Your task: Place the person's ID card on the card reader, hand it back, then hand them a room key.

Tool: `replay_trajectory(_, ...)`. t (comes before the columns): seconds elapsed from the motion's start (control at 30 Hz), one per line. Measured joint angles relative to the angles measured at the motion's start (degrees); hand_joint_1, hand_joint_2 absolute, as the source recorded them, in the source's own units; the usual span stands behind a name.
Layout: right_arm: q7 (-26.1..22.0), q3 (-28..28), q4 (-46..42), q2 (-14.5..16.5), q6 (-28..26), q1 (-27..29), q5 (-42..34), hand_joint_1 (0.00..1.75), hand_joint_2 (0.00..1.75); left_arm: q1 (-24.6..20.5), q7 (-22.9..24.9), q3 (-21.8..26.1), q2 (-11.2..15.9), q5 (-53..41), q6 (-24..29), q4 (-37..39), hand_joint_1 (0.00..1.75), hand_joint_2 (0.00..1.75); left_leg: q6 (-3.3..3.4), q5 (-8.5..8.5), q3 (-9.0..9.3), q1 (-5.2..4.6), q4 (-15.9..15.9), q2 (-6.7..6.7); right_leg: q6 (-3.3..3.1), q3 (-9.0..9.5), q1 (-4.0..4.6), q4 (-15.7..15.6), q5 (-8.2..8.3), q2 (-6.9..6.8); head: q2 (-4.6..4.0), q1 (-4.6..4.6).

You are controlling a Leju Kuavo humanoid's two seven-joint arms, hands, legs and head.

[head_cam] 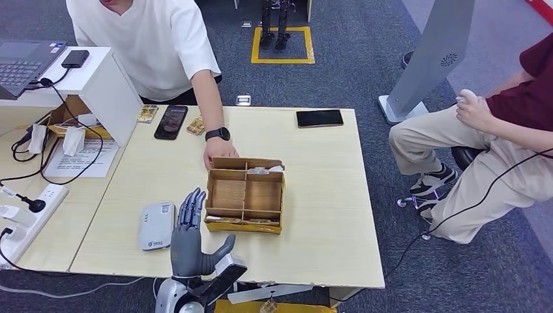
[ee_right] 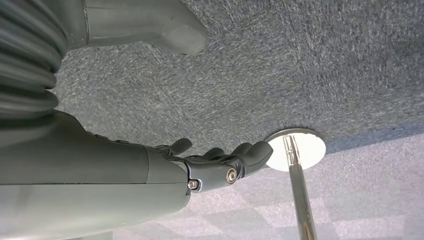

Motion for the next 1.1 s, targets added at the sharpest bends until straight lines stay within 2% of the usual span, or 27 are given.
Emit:
replay_trajectory(0.43, -0.25, 0.00, 0.45, -0.02, 0.02, -0.04, 0.82, 0.00, 1.75, -0.07, 4.14, -6.47, 2.23, -7.01, 0.00, 3.28, 0.00, 1.75, 0.00, 0.00, 0.00, 0.00, 0.00, 0.00, 0.00, -0.01, 0.00, 0.00, 0.00, 0.00, 0.00, 0.00)
replay_trajectory(0.67, 0.11, 0.00, 0.69, -0.04, 0.02, -0.14, 1.27, 0.00, 1.75, -0.35, 6.42, -7.09, 2.86, -12.27, 0.00, 4.38, 0.00, 1.75, 0.00, 0.00, 0.00, 0.00, 0.00, 0.00, 0.00, -0.01, 0.00, 0.00, 0.00, 0.00, 0.00, 0.00)
replay_trajectory(0.9, 1.07, -0.01, 0.81, -0.04, 0.01, -0.50, 1.83, 0.00, 1.75, -0.64, 12.36, -6.85, 2.69, -23.20, 0.07, 4.47, 0.00, 1.75, 0.00, 0.00, 0.00, 0.00, 0.00, 0.00, 0.00, 0.00, 0.00, 0.00, 0.00, 0.00, 0.00, 0.00)
replay_trajectory(1.1, 1.22, -0.01, 0.81, -0.04, 0.01, -0.58, 1.84, 0.00, 1.75, -0.64, 13.15, -6.36, 2.27, -24.41, 0.09, 4.15, 0.00, 1.75, 0.00, 0.00, 0.00, 0.00, 0.00, 0.00, 0.00, 0.00, 0.00, 0.00, 0.00, 0.00, 0.00, 0.00)
